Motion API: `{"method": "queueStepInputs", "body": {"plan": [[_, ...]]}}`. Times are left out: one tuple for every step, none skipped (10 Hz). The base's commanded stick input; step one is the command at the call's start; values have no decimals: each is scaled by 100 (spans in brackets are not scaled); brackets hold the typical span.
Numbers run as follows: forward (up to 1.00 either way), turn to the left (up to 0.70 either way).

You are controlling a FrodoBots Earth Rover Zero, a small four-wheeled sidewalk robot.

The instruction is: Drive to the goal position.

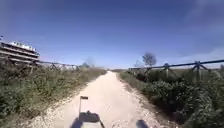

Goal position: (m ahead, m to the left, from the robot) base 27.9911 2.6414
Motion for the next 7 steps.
{"method": "queueStepInputs", "body": {"plan": [[50,0],[50,0],[50,0],[50,0],[50,0],[50,0],[50,0]]}}
